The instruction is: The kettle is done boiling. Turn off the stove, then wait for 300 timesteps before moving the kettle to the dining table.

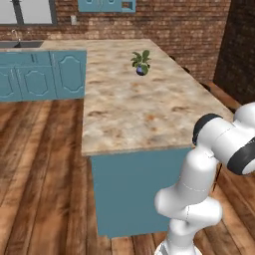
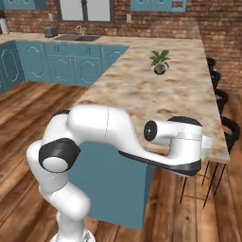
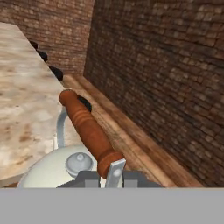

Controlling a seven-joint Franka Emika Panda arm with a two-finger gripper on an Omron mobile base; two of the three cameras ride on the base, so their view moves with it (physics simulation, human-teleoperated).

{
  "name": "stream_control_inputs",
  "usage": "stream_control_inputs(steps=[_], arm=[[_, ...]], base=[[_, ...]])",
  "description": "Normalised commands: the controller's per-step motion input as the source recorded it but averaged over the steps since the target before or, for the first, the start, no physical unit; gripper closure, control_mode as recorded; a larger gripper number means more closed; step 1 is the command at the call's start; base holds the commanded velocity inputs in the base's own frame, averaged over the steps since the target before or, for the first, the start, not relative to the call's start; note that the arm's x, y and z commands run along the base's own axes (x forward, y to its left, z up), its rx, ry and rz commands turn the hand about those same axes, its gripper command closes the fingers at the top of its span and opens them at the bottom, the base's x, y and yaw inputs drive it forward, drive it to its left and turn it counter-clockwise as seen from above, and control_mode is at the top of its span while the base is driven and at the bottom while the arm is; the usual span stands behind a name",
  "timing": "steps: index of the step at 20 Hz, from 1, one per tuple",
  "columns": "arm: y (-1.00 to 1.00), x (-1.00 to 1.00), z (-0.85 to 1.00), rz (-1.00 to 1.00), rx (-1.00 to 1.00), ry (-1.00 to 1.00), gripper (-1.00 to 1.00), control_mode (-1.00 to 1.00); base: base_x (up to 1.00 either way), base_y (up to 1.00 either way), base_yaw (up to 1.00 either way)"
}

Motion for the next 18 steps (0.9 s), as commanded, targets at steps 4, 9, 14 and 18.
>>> stream_control_inputs(steps=[4,9,14,18], arm=[[0.0,0.0,0.0,0.0,0.0,0.0,1.0,1.0],[0.0,0.0,0.0,0.0,0.0,0.0,1.0,1.0],[0.0,0.0,0.0,0.0,0.0,0.0,1.0,1.0],[0.0,0.0,0.0,0.0,0.0,0.0,1.0,1.0]], base=[[0.01,-0.53,0.42],[0.05,-0.38,0.41],[0.03,-0.47,0.4],[0.0,-0.71,0.4]])
